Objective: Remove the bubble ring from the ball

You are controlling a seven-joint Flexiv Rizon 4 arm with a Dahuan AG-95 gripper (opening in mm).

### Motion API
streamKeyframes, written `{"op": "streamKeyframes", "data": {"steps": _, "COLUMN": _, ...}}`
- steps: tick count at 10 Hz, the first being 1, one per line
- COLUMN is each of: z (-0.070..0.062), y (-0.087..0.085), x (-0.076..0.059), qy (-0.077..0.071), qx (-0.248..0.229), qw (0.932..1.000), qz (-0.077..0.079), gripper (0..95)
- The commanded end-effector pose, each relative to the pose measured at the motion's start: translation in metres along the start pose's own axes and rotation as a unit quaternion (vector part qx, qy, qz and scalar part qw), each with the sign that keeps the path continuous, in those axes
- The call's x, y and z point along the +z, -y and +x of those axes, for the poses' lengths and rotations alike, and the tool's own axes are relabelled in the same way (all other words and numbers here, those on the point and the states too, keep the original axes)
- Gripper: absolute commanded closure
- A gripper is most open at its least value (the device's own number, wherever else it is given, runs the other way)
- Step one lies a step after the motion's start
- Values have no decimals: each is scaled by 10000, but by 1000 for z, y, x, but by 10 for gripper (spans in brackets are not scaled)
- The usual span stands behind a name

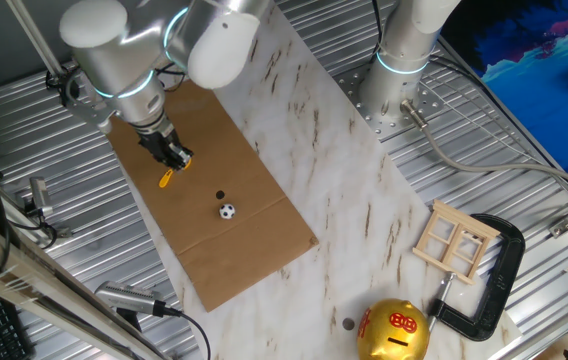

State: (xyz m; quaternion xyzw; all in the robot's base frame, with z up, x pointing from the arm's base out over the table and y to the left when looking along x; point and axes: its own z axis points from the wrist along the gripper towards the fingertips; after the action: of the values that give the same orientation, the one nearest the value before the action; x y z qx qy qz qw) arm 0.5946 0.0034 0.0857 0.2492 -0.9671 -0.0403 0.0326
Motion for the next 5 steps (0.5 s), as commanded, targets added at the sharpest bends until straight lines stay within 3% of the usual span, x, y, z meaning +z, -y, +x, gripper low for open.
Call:
{"op": "streamKeyframes", "data": {"steps": 1, "z": -2, "y": 1, "x": 0, "qy": -100, "qx": 218, "qw": 9997, "qz": 43, "gripper": 950}}
{"op": "streamKeyframes", "data": {"steps": 3, "z": -3, "y": 2, "x": 2, "qy": -134, "qx": 137, "qw": 9998, "qz": 89, "gripper": 950}}
{"op": "streamKeyframes", "data": {"steps": 5, "z": -4, "y": 25, "x": 10, "qy": -125, "qx": -172, "qw": 9997, "qz": 72, "gripper": 950}}
